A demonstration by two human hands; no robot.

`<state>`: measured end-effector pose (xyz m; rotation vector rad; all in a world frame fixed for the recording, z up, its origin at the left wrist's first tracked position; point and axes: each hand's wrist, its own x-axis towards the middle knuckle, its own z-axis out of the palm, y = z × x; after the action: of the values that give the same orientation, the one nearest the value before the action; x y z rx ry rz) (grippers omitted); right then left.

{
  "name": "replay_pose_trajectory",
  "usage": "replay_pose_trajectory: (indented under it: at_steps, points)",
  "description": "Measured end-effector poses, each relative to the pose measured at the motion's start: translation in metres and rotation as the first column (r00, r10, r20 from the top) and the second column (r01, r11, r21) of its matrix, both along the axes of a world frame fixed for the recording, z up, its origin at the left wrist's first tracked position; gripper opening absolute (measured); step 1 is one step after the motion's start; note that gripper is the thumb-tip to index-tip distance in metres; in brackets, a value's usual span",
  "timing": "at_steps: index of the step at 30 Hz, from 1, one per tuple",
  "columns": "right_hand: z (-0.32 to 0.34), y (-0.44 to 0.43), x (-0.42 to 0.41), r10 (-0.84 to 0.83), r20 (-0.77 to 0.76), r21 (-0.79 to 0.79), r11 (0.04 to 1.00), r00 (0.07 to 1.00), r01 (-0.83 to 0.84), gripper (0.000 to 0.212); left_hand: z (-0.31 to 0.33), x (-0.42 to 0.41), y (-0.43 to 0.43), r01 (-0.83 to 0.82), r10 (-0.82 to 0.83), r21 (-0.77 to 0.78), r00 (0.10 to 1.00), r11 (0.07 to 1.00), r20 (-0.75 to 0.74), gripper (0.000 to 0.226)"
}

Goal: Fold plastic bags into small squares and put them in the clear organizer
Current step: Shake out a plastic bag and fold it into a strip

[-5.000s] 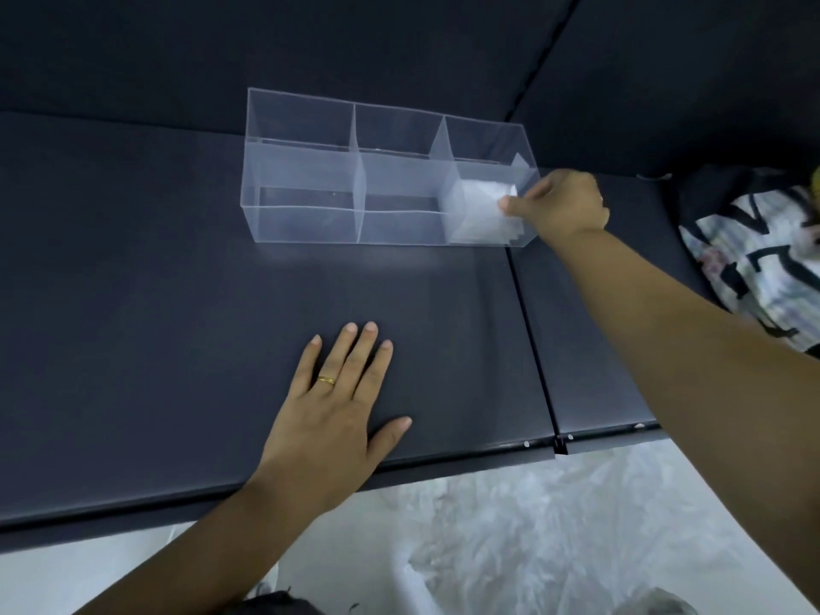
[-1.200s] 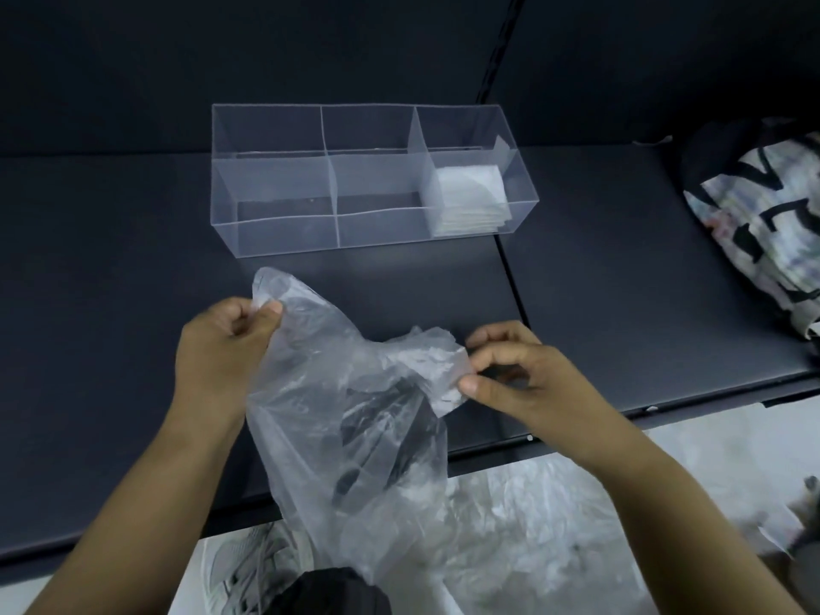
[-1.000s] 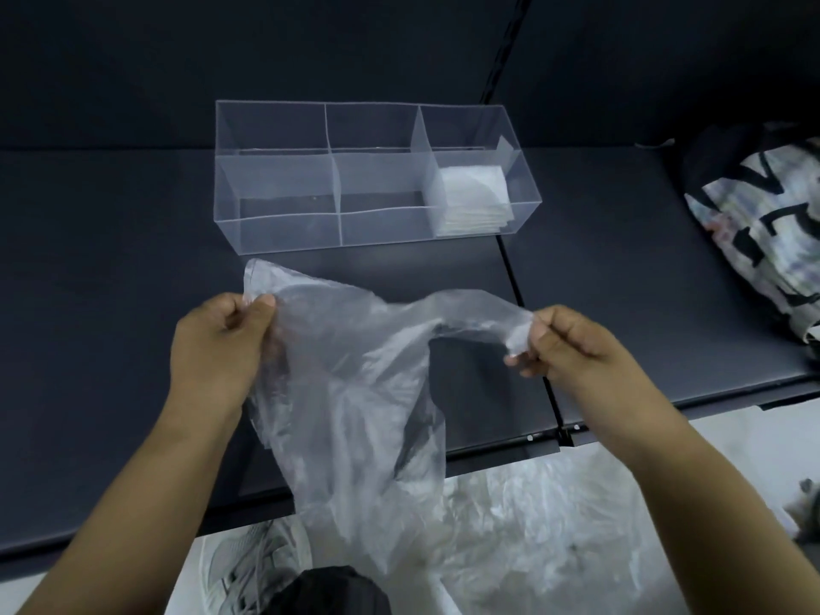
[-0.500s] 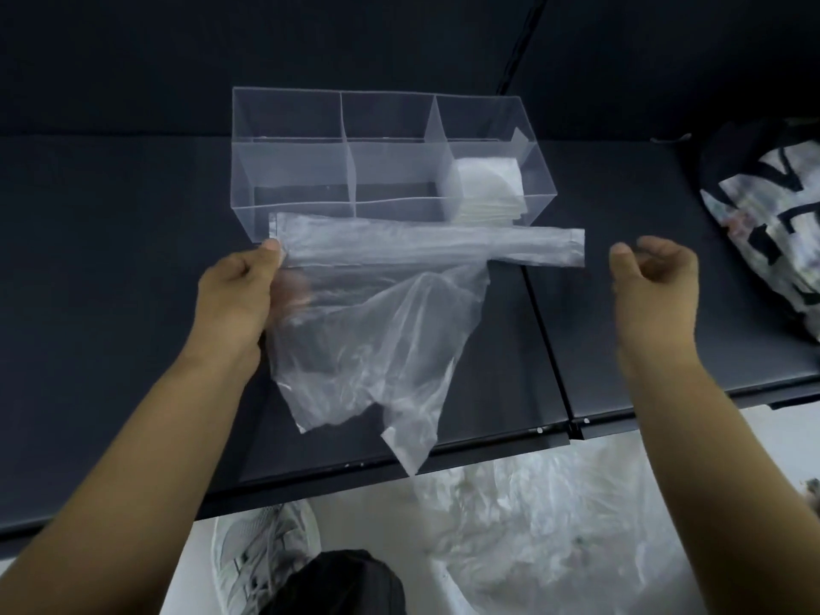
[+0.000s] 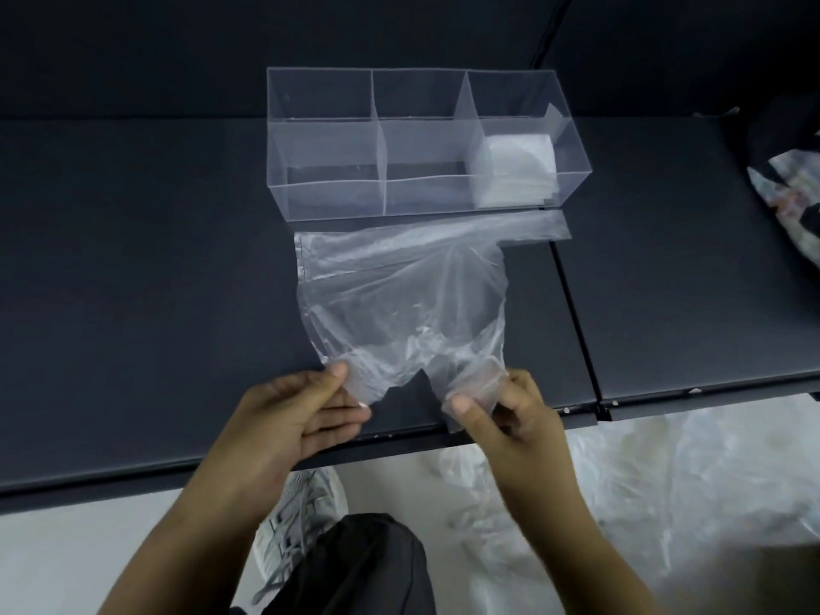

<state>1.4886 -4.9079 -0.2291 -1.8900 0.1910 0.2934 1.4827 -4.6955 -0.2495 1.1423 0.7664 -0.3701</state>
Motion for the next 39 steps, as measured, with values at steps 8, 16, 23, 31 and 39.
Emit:
replay_pose_trajectory:
  at_steps: [8,16,23,31,39]
  points:
    - [0.018,-0.103,0.044,0.27,-0.186,0.147,0.958,0.945,-0.245,0.038,-0.006,0.023,0.028,-0.201,0.191,0.153,0.978,0.968,0.082,0.016]
    - [0.018,-0.138,0.061,0.372,-0.213,0.135,0.927,0.903,-0.35,0.033,-0.016,0.024,0.04,-0.041,0.019,0.238,0.995,0.97,0.095,0.018]
    - [0.02,-0.153,0.055,0.419,-0.228,0.173,0.906,0.879,-0.387,0.005,-0.023,0.021,0.053,0.013,-0.053,0.335,0.992,0.942,0.112,0.02]
    - [-0.009,-0.103,0.045,-0.359,0.082,-0.187,0.911,0.93,0.369,0.024,-0.025,0.017,0.053,0.14,-0.184,0.443,0.981,0.886,0.059,0.031]
    - [-0.018,-0.097,0.049,-0.501,-0.138,0.165,0.839,0.855,0.518,0.018,-0.027,0.001,0.039,0.136,-0.203,0.527,0.976,0.839,0.072,0.028]
